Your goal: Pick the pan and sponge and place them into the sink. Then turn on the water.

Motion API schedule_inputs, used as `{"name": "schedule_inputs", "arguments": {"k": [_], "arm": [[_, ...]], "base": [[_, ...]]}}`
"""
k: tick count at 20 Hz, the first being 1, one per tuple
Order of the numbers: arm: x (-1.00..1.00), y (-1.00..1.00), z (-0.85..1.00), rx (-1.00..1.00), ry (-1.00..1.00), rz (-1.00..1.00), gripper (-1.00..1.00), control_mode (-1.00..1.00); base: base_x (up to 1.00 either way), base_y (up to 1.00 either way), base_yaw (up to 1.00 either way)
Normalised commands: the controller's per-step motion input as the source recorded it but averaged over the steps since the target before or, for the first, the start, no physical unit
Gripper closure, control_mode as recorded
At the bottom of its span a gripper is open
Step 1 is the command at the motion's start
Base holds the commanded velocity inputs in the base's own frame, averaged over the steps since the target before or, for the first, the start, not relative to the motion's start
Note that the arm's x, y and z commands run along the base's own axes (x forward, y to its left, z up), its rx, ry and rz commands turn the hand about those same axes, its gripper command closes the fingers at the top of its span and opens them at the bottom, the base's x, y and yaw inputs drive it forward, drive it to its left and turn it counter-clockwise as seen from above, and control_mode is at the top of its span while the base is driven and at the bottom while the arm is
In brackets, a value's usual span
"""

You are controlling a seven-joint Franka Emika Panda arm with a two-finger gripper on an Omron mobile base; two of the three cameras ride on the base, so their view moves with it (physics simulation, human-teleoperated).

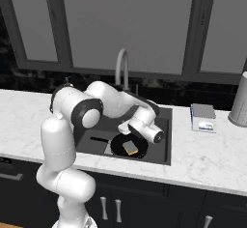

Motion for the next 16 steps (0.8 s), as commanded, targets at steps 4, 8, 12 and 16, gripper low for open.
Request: {"name": "schedule_inputs", "arguments": {"k": [4,8,12,16], "arm": [[0.1,0.0,0.34,0.15,-0.08,0.0,-1.0,-1.0],[0.16,0.0,0.46,0.15,-0.1,0.0,-1.0,-1.0],[0.19,0.0,0.42,0.13,-0.08,0.0,-1.0,-1.0],[0.21,0.0,0.29,0.09,-0.05,0.0,-1.0,-1.0]], "base": [[0.0,0.0,0.0],[0.0,0.0,0.0],[0.0,0.0,0.0],[0.0,0.0,0.0]]}}
